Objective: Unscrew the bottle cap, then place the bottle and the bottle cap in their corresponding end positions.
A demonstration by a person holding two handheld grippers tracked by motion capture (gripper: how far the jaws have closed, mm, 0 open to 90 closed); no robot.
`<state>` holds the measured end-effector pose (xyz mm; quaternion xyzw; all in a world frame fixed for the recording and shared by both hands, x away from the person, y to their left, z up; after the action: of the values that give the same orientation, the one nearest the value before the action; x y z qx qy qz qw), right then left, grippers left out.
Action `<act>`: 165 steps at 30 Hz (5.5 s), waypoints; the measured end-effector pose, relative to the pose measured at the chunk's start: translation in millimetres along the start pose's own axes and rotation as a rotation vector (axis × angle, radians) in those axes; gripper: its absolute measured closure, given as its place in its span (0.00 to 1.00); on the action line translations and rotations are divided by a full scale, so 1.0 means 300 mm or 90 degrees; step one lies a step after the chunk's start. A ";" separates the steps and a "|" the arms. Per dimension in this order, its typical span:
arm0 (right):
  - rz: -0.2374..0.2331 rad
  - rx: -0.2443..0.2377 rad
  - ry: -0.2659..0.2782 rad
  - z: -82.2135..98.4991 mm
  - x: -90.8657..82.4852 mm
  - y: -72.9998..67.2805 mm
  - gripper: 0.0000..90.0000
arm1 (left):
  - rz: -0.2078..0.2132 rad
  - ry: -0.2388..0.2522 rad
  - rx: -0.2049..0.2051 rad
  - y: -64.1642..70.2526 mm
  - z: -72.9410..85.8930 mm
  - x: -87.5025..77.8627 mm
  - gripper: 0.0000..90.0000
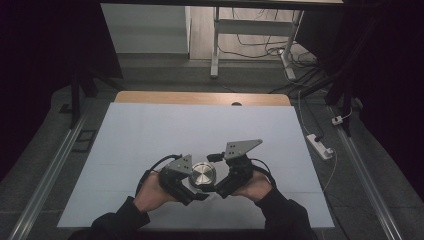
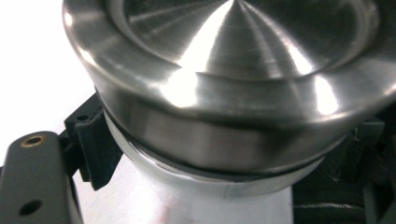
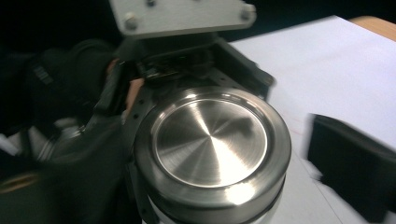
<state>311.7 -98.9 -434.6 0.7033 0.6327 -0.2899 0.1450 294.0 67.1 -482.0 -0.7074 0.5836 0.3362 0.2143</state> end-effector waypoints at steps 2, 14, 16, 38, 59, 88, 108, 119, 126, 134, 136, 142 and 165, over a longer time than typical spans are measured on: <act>0.035 0.034 -0.005 -0.010 -0.005 -0.004 0.00 | -0.040 0.003 -0.040 -0.016 0.006 -0.003 0.18; 0.223 0.108 -0.022 -0.022 0.069 -0.029 0.08 | -0.100 -0.004 -0.097 -0.030 0.010 -0.005 0.18; 0.204 0.109 -0.009 -0.021 0.074 -0.034 0.19 | -0.097 -0.006 -0.089 -0.028 0.008 -0.003 0.18; 0.063 0.052 -0.003 -0.012 0.020 -0.009 0.00 | -0.031 0.007 -0.051 -0.032 0.018 -0.018 0.18; 0.101 0.035 0.008 -0.003 0.073 -0.013 0.20 | -0.022 0.005 -0.043 -0.037 0.024 -0.013 0.18; 0.128 0.026 0.038 -0.016 0.015 -0.008 0.20 | -0.050 -0.006 -0.061 -0.067 0.045 -0.012 0.18; 0.146 0.019 0.039 -0.017 -0.018 -0.037 0.20 | -0.091 0.002 -0.089 -0.108 0.061 -0.021 0.18; 0.150 0.016 0.039 -0.012 -0.023 -0.056 0.20 | -0.107 0.001 -0.099 -0.137 0.066 -0.030 0.18; 0.155 0.016 0.037 -0.004 -0.024 -0.064 0.20 | -0.117 0.003 -0.101 -0.156 0.065 -0.041 0.18; 0.150 0.015 0.036 0.004 -0.025 -0.076 0.20 | -0.123 0.010 -0.109 -0.177 0.064 -0.046 0.18; 0.147 0.014 0.035 0.008 -0.023 -0.080 0.20 | -0.126 0.011 -0.110 -0.183 0.062 -0.048 0.18; 0.147 0.009 0.032 0.029 -0.019 -0.091 0.20 | -0.132 0.017 -0.106 -0.200 0.044 -0.054 0.18; 0.154 0.017 0.010 0.120 0.043 -0.105 0.20 | -0.157 0.032 -0.104 -0.262 -0.008 -0.018 0.18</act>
<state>273.4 -104.1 -465.5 0.7784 0.5406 -0.2734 0.1648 370.2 86.9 -483.4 -0.7970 0.4681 0.3361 0.1809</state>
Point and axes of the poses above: each handheld gripper's, and its own axes: x roughly forward along the jaws, z roughly out of its underside, y roughly to its right, the point moved 3 cm from there along x, roughly forward along the jaws, and after that the axes turned 9 degrees about -y, right-handed, at the moved point
